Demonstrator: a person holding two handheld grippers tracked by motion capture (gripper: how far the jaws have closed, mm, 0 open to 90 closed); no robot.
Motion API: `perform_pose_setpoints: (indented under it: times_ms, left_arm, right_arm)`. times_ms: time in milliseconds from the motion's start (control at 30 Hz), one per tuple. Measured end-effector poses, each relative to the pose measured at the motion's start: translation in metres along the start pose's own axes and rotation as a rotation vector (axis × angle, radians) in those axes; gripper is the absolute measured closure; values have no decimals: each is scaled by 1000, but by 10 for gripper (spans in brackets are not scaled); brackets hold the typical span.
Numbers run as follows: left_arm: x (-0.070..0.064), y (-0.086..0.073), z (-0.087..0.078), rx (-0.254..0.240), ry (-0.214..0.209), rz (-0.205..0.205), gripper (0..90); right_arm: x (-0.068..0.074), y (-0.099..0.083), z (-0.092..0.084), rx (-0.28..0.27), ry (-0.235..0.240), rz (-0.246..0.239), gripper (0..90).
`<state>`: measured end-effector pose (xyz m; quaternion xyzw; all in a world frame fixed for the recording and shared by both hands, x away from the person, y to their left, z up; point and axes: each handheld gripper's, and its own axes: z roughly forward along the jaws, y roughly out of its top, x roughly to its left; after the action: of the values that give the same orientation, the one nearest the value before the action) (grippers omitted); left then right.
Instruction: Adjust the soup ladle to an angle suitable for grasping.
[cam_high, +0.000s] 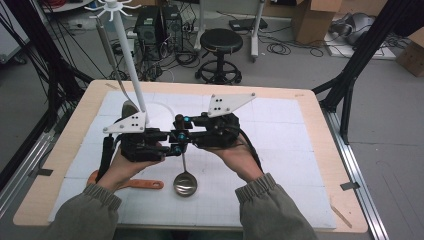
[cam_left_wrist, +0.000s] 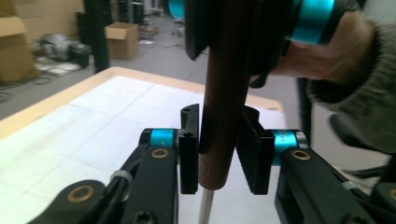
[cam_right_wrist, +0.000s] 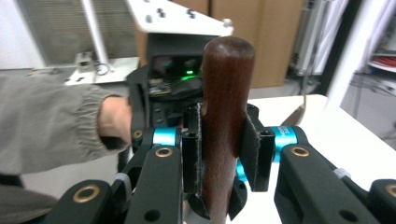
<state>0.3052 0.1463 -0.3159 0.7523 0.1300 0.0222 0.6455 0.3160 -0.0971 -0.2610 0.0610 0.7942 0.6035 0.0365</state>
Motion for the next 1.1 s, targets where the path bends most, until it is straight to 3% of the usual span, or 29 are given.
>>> perform_pose_setpoints:
  times_ms: [133,167,300,367,733,933,1100]
  left_arm:
    - [-1,3,0,14,-23,11,672]
    - [-3,4,0,16,-1,36,695]
    - [-4,4,1,32,21,51,730]
    - [-4,4,-1,33,26,52,732]
    - [-1,9,-12,41,72,57,734]
    - [2,12,-18,35,114,45,734]
    - [5,16,-20,29,124,39,734]
  right_arm:
    - [0,2,2,6,44,-10,728]
    - [-1,2,3,0,48,-15,728]
    - [-2,1,4,-2,48,3,703]
    - [-2,-1,2,-6,4,16,585]
    - [-6,-21,-18,-7,-72,75,362]
    - [-14,-44,-33,28,-140,111,311]
    - [-18,-63,-42,61,-185,144,272]
